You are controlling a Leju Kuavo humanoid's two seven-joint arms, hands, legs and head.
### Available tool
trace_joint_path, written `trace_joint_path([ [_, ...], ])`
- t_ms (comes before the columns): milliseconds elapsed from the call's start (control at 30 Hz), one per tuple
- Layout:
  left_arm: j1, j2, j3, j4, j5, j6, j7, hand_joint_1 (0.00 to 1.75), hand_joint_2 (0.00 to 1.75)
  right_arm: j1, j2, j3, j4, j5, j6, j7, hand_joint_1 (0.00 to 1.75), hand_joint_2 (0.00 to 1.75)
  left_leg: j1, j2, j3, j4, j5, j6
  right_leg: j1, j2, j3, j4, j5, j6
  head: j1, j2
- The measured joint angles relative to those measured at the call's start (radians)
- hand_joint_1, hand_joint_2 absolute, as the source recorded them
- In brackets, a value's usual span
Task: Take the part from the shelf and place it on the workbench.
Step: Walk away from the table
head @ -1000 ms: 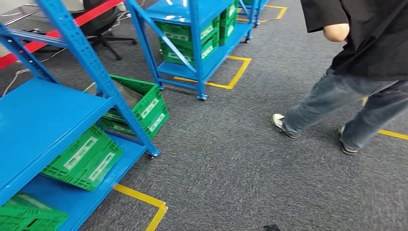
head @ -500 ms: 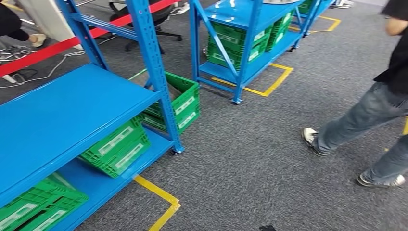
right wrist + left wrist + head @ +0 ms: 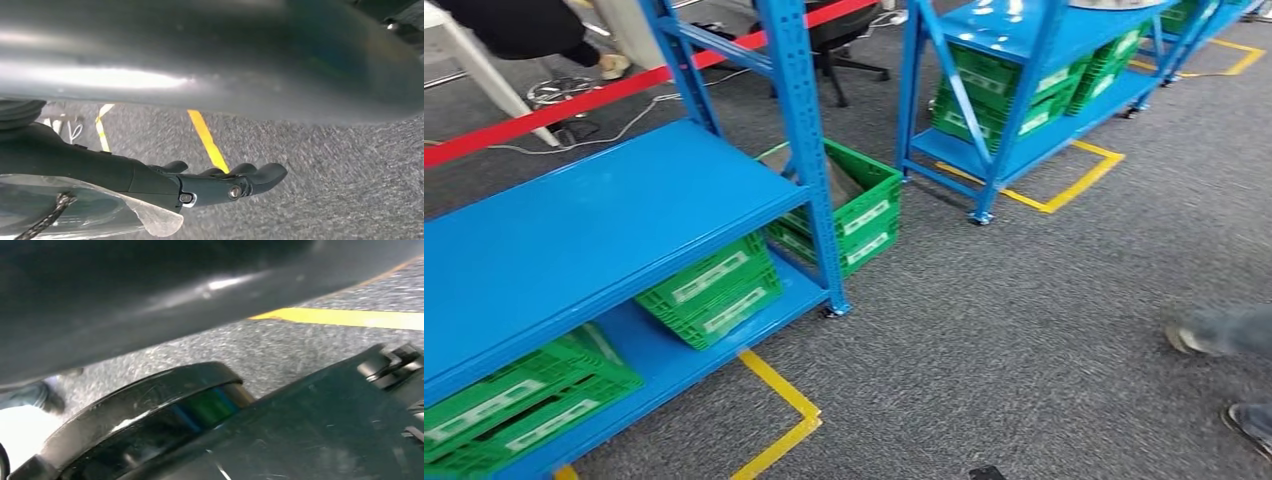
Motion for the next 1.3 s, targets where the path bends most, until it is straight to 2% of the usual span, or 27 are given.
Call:
trace_joint_path([
  [33, 0.002, 0.0, 0.0, 0.0, 0.0, 0.002, 0.002, 0.0, 0.0, 0.0, 0.0, 0.0, 0.0, 0.001, 0.0, -0.001, 0.0, 0.0, 0.0, 0.005, 0.015, -0.03, 0.027, 0.003, 0.002, -0.013, 0.003, 0.0, -0.003, 0.0, 0.0, 0.0],
  [67, 0.003, 0.001, 0.0, 0.0, 0.0, 0.003, 0.003, 0.0, 0.0, -0.001, 0.0, 0.0, 0.0, 0.003, 0.0, -0.001, 0.0, 0.0, -0.002, 0.015, 0.046, -0.091, 0.064, 0.009, 0.003, -0.024, 0.008, 0.0, -0.006, 0.0, 0.0, 0.0],
  [133, 0.001, 0.002, 0.001, 0.0, 0.0, 0.005, 0.004, 0.0, 0.0, -0.002, 0.001, 0.0, 0.0, 0.004, 0.0, -0.003, 0.0, 0.0, -0.013, 0.057, 0.108, -0.215, 0.109, 0.025, 0.009, -0.046, 0.016, 0.0, -0.013, 0.004, 0.0, 0.0],
  [200, -0.002, 0.002, 0.001, 0.0, 0.002, 0.006, 0.005, 0.0, 0.0, -0.004, 0.001, 0.0, 0.0, 0.006, 0.0, -0.005, 0.0, 0.0, -0.023, 0.079, 0.129, -0.264, 0.112, 0.035, 0.013, -0.068, 0.02, -0.002, -0.018, 0.012, 0.001, 0.0],
  [267, 0.001, 0.002, 0.003, 0.0, 0.004, 0.006, 0.008, 0.0, 0.0, -0.007, 0.001, 0.001, 0.0, 0.009, 0.0, -0.005, 0.0, 0.0, -0.02, 0.058, 0.13, -0.275, 0.116, 0.042, 0.013, -0.082, 0.025, -0.006, -0.022, 0.022, 0.001, 0.0],
  [333, 0.004, 0.003, 0.005, 0.0, 0.005, 0.005, 0.01, 0.0, 0.0, -0.01, 0.001, 0.003, 0.0, 0.012, 0.0, -0.006, 0.0, 0.0, -0.012, 0.036, 0.137, -0.289, 0.124, 0.051, 0.01, -0.04, 0.012, 0.028, -0.048, 0.031, 0.004, 0.0],
  [400, 0.001, 0.002, 0.006, 0.0, 0.006, 0.004, 0.01, 0.0, 0.0, -0.009, 0.001, 0.004, 0.0, 0.014, 0.0, -0.007, 0.0, 0.0, -0.007, 0.012, 0.14, -0.294, 0.127, 0.057, 0.006, 0.02, -0.042, 0.142, -0.104, 0.037, 0.009, 0.0],
  [467, 0.0, 0.0, 0.006, 0.0, 0.007, 0.002, 0.01, 0.0, 0.0, -0.005, 0.001, 0.004, 0.0, 0.015, 0.001, -0.006, 0.0, 0.0, -0.007, -0.014, 0.14, -0.293, 0.126, 0.058, 0.005, 0.038, -0.107, 0.259, -0.141, 0.041, 0.01, 0.0],
  [500, 0.001, 0.0, 0.006, 0.0, 0.008, 0.002, 0.01, 0.0, 0.0, -0.003, 0.001, 0.004, 0.0, 0.016, 0.001, -0.006, 0.0, 0.0, -0.007, -0.028, 0.141, -0.293, 0.126, 0.058, 0.004, 0.04, -0.122, 0.275, -0.133, 0.043, 0.01, 0.0],
  [533, 0.002, 0.0, 0.007, 0.0, 0.009, 0.002, 0.01, 0.0, 0.0, -0.002, 0.001, 0.004, 0.0, 0.016, 0.001, -0.006, 0.0, 0.0, -0.006, -0.043, 0.142, -0.291, 0.125, 0.057, 0.003, 0.042, -0.116, 0.249, -0.103, 0.044, 0.01, 0.0],
  [567, 0.003, -0.001, 0.008, 0.0, 0.01, 0.002, 0.01, 0.0, 0.0, -0.002, 0.001, 0.005, 0.0, 0.017, 0.001, -0.006, 0.0, 0.0, -0.005, -0.058, 0.144, -0.289, 0.123, 0.054, 0.001, 0.051, -0.093, 0.188, -0.06, 0.045, 0.01, 0.0],
  [633, 0.001, -0.001, 0.008, 0.0, 0.011, 0.0, 0.01, 0.0, 0.0, -0.002, 0.001, 0.005, 0.0, 0.017, 0.001, -0.006, 0.0, 0.0, -0.004, -0.084, 0.143, -0.279, 0.117, 0.044, -0.008, 0.1, -0.037, 0.06, -0.003, 0.047, 0.01, 0.0],
  [700, 0.0, 0.0, 0.008, 0.0, 0.011, -0.003, 0.01, 0.0, 0.0, -0.002, 0.001, 0.005, 0.0, 0.017, 0.0, -0.006, 0.0, 0.0, -0.003, -0.105, 0.135, -0.271, 0.116, 0.033, -0.011, 0.133, -0.01, 0.012, 0.001, 0.042, 0.01, 0.0],
  [767, 0.003, 0.001, 0.008, 0.0, 0.012, -0.005, 0.01, 0.0, 0.0, -0.002, 0.002, 0.005, 0.0, 0.017, 0.0, -0.006, 0.0, 0.0, 0.0, -0.125, 0.128, -0.27, 0.118, 0.022, -0.009, 0.117, -0.006, 0.01, 0.002, 0.031, 0.01, 0.0],
  [800, 0.004, 0.001, 0.008, 0.0, 0.013, -0.005, 0.01, 0.0, 0.0, -0.003, 0.002, 0.006, 0.0, 0.017, 0.0, -0.006, 0.0, 0.0, -0.001, -0.118, 0.124, -0.263, 0.114, 0.017, -0.01, 0.105, -0.004, 0.009, 0.002, 0.024, 0.009, 0.0],
  [833, 0.004, 0.001, 0.008, 0.0, 0.013, -0.005, 0.01, 0.0, 0.0, -0.003, 0.003, 0.006, -0.001, 0.017, 0.0, -0.006, 0.0, 0.0, -0.001, -0.098, 0.113, -0.242, 0.101, 0.012, -0.011, 0.09, -0.003, 0.007, 0.002, 0.018, 0.006, 0.0],
  [867, 0.002, 0.001, 0.008, 0.0, 0.014, -0.005, 0.01, 0.0, 0.0, -0.002, 0.003, 0.006, -0.001, 0.018, 0.0, -0.007, 0.0, 0.0, -0.002, -0.069, 0.093, -0.199, 0.077, 0.007, -0.012, 0.074, -0.001, 0.006, 0.001, 0.012, 0.002, 0.0],
  [900, 0.0, 0.001, 0.008, 0.0, 0.014, -0.005, 0.01, 0.0, 0.0, -0.001, 0.003, 0.006, -0.001, 0.018, 0.0, -0.007, 0.0, 0.0, -0.002, -0.035, 0.062, -0.135, 0.046, 0.002, -0.009, 0.058, 0.0, 0.005, -0.001, 0.007, -0.001, 0.0],
  [933, -0.001, 0.001, 0.008, 0.0, 0.014, -0.005, 0.01, 0.0, 0.0, 0.001, 0.003, 0.006, -0.001, 0.018, 0.0, -0.007, 0.0, 0.0, -0.001, -0.015, 0.027, -0.062, 0.015, -0.001, -0.007, 0.04, 0.001, 0.005, -0.003, 0.004, -0.003, 0.0],
  [967, -0.001, 0.001, 0.008, 0.0, 0.014, -0.005, 0.01, 0.0, 0.0, 0.003, 0.003, 0.006, -0.001, 0.018, 0.0, -0.007, 0.0, 0.0, 0.001, -0.004, -0.003, -0.003, -0.004, -0.003, -0.005, 0.023, 0.003, 0.006, -0.006, 0.002, -0.003, 0.0],
  [1000, 0.0, 0.001, 0.008, 0.0, 0.014, -0.006, 0.01, 0.0, 0.0, 0.004, 0.003, 0.006, -0.001, 0.018, 0.0, -0.006, 0.0, 0.0, 0.002, 0.001, -0.017, 0.026, -0.006, -0.004, -0.003, 0.008, 0.005, 0.006, -0.008, 0.001, -0.003, 0.0],
  [1033, 0.002, 0.001, 0.008, 0.0, 0.014, -0.006, 0.01, 0.0, 0.0, 0.004, 0.003, 0.006, -0.001, 0.018, 0.0, -0.006, 0.0, 0.0, 0.002, 0.004, -0.012, 0.015, 0.013, -0.002, -0.002, -0.006, 0.008, 0.006, -0.011, 0.001, -0.003, 0.0],
  [1067, 0.004, 0.002, 0.008, 0.0, 0.014, -0.006, 0.01, 0.0, 0.0, 0.003, 0.003, 0.006, -0.001, 0.018, 0.0, -0.007, 0.0, 0.0, 0.001, 0.009, 0.012, -0.035, 0.048, 0.003, -0.001, -0.018, 0.013, 0.006, -0.014, 0.001, -0.003, 0.0],
  [1133, 0.003, 0.003, 0.009, 0.0, 0.015, -0.006, 0.01, 0.0, 0.0, 0.0, 0.003, 0.006, -0.001, 0.018, 0.0, -0.008, 0.0, 0.0, -0.01, 0.055, 0.08, -0.174, 0.111, 0.021, 0.004, -0.04, 0.023, 0.005, -0.023, 0.005, -0.003, 0.0],
  [1200, -0.001, 0.003, 0.008, 0.0, 0.017, -0.006, 0.01, 0.0, 0.87, 0.0, 0.004, 0.006, -0.001, 0.013, 0.0, -0.013, 0.0, 0.0, -0.022, 0.096, 0.117, -0.251, 0.124, 0.035, 0.009, -0.06, 0.028, 0.004, -0.03, 0.014, -0.004, 0.0],
  [1267, 0.001, 0.003, 0.009, 0.0, 0.017, -0.007, 0.01, 0.0, 1.75, -0.003, 0.004, 0.005, -0.001, 0.001, 0.003, -0.019, 0.0, 0.0, -0.024, 0.088, 0.121, -0.264, 0.123, 0.036, 0.012, -0.079, 0.033, -0.003, -0.034, 0.019, -0.006, 0.0],
  [1300, 0.003, 0.004, 0.009, 0.0, 0.017, -0.008, 0.011, 0.0, 1.75, -0.005, 0.004, 0.005, -0.001, -0.006, 0.005, -0.02, 0.0, 0.0, -0.022, 0.081, 0.124, -0.27, 0.126, 0.032, 0.013, -0.084, 0.036, -0.009, -0.033, 0.013, -0.003, 0.0],
])
